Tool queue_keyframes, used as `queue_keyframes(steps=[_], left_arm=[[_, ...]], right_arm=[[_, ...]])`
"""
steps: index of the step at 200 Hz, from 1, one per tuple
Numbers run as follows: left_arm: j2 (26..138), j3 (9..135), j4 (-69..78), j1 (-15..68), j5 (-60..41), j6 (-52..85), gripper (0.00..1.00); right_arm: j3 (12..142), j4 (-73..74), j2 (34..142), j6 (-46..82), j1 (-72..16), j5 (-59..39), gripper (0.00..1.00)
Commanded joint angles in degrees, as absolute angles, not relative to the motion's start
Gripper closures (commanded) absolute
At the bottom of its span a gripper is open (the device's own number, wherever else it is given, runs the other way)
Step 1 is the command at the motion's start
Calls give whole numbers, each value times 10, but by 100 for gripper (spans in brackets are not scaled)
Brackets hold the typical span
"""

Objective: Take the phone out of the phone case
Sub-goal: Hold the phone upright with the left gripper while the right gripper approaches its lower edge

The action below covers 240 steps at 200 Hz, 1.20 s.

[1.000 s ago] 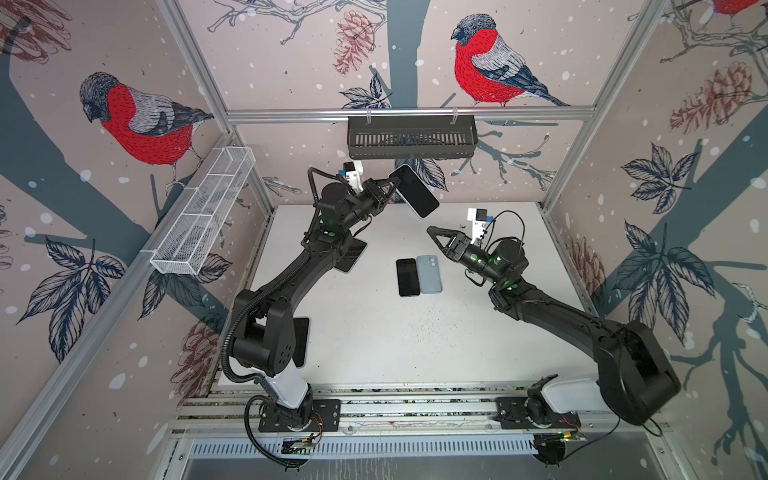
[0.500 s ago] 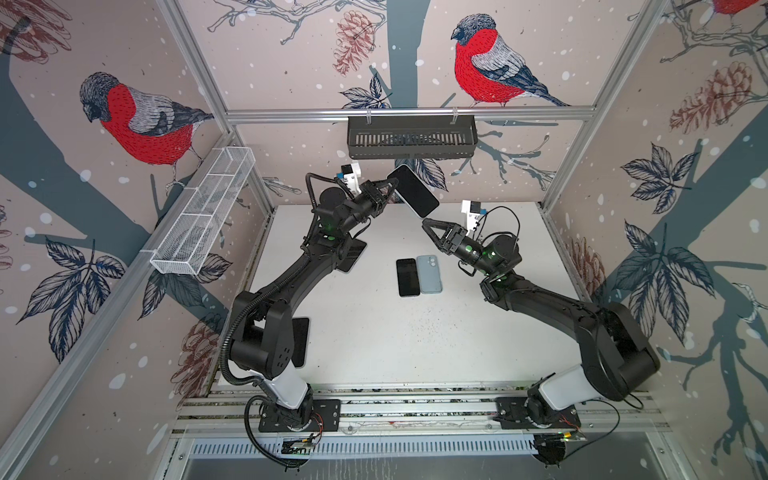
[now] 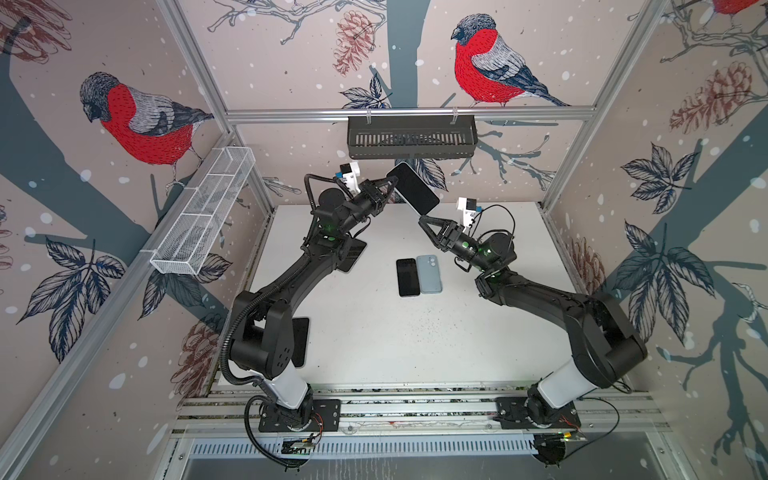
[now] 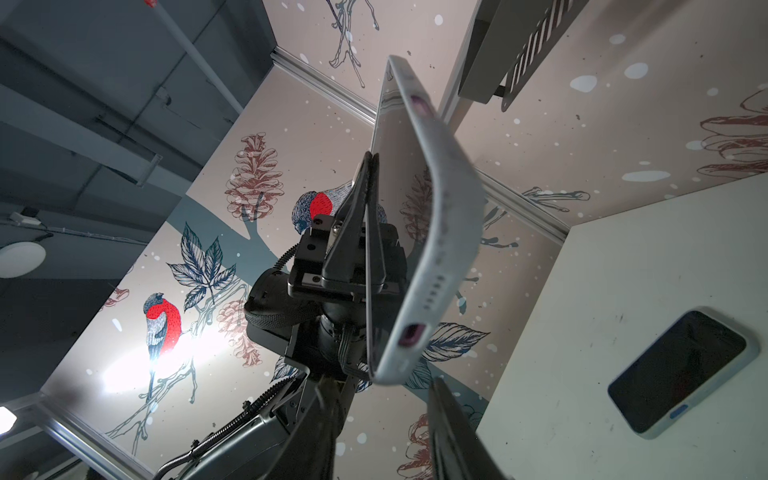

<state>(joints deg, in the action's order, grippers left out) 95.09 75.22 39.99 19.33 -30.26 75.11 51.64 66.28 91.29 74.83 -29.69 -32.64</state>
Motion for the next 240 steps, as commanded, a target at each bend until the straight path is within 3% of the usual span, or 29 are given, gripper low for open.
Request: queue_keyframes(steps=[1,125,194,222,240], left_arm=[[952,751,465,193,-311,766,100],[963,751,481,193,-317,774,100],[967,764,465,194,-324,776,100],[970,781,448,194,-340,790,100],[964,782,432,193,-349,802,100]], right_arm=[[523,699,917,757,-298,-334,64],[528,725,935,776,-289,-341,78],[528,738,949,772,-287,-361,97],[525,701,947,705,-287,-390,99],[546,542,924,569,-294,-389,100]])
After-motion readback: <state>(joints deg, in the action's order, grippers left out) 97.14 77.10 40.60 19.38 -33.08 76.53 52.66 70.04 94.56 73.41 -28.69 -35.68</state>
